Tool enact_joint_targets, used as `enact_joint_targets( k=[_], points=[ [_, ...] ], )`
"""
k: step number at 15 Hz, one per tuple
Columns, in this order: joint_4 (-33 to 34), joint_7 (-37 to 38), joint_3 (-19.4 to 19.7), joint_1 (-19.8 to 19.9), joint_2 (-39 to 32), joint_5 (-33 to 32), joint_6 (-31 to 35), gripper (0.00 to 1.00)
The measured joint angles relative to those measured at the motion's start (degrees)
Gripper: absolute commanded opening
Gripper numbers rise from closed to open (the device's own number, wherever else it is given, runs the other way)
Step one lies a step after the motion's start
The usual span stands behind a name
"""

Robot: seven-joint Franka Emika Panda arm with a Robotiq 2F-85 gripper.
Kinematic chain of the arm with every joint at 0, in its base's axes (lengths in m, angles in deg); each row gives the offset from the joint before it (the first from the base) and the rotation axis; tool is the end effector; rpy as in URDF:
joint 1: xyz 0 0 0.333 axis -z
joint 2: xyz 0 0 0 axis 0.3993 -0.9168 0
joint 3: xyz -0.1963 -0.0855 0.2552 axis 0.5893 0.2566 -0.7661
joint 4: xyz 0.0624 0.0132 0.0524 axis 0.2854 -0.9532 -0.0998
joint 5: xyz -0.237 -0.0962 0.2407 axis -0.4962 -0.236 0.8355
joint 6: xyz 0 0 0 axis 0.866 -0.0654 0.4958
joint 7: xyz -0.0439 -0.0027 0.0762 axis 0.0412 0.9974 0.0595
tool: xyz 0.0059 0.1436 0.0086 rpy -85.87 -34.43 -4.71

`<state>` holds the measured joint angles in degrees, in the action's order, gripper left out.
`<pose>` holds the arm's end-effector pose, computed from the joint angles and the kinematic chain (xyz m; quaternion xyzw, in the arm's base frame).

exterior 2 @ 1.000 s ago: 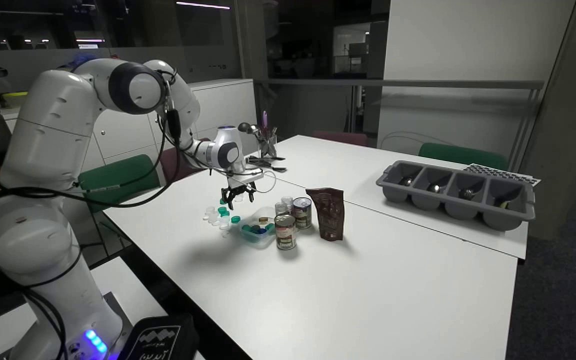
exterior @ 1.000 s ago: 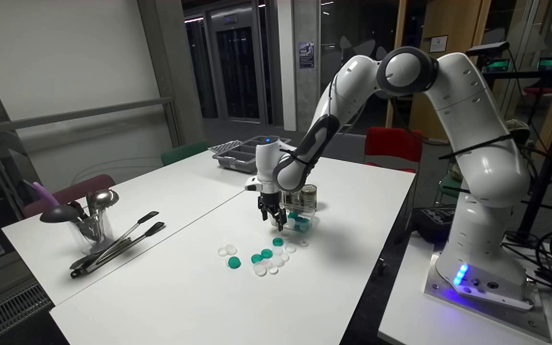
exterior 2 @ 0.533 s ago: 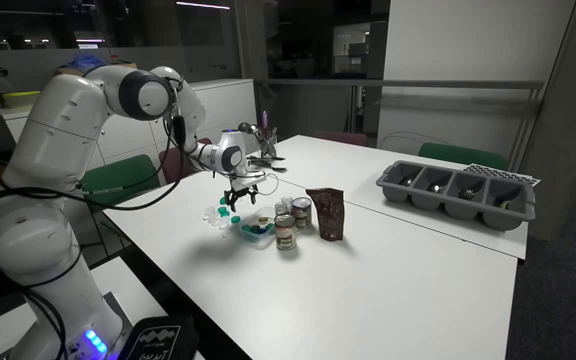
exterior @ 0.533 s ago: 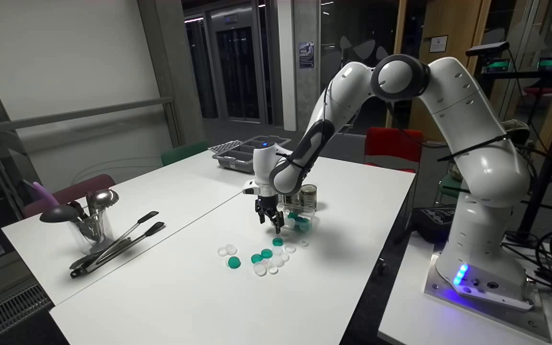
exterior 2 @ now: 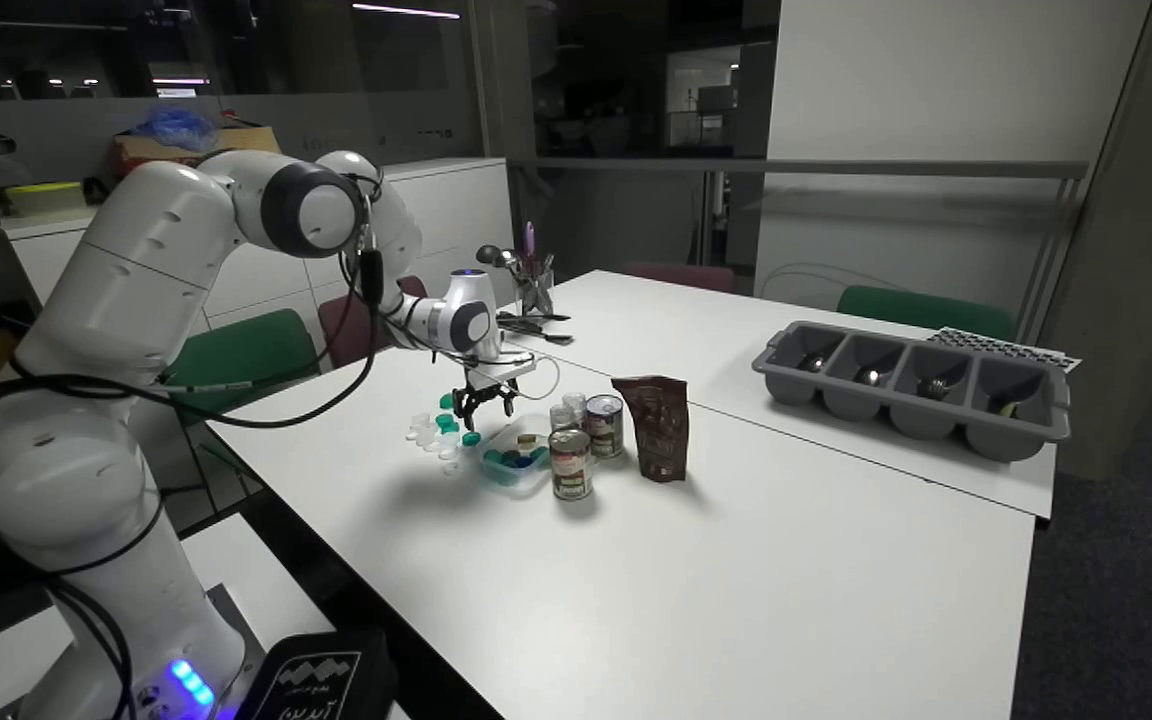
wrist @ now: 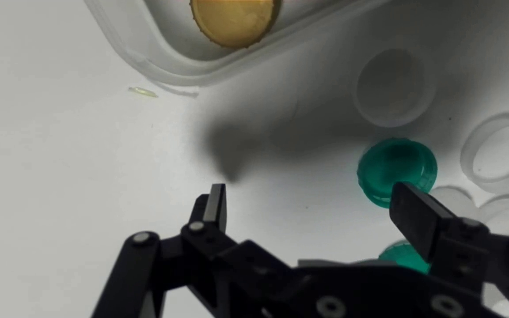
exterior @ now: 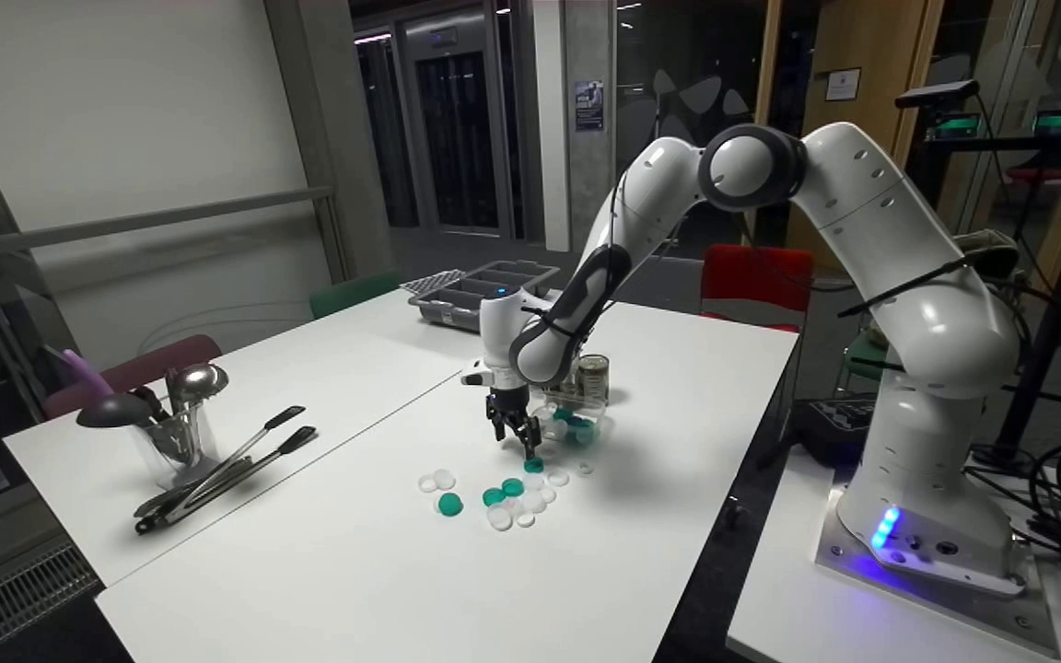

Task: Place some white and green objects from the table in the clear container.

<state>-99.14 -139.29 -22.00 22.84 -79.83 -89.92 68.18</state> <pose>0.6134 0.1400 0.1667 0.7822 0.6228 0.0171 0.0083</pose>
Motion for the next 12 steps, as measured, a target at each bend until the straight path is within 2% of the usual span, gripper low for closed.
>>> enact_joint_targets(
  k=[4,5,7,12],
  points=[
    [0.74,0.00,0.00,-0.38,-1.56,0.00,-0.12,1.00],
    [0.75,0.00,0.01,-0.47,-1.71,0.00,-0.12,0.80],
    [0.75,0.00,0.11,-0.73,-1.76,0.00,-0.12,0.68],
    [0.84,0.00,0.15,-0.88,-1.40,-0.02,-0.06,0.28]
  ],
)
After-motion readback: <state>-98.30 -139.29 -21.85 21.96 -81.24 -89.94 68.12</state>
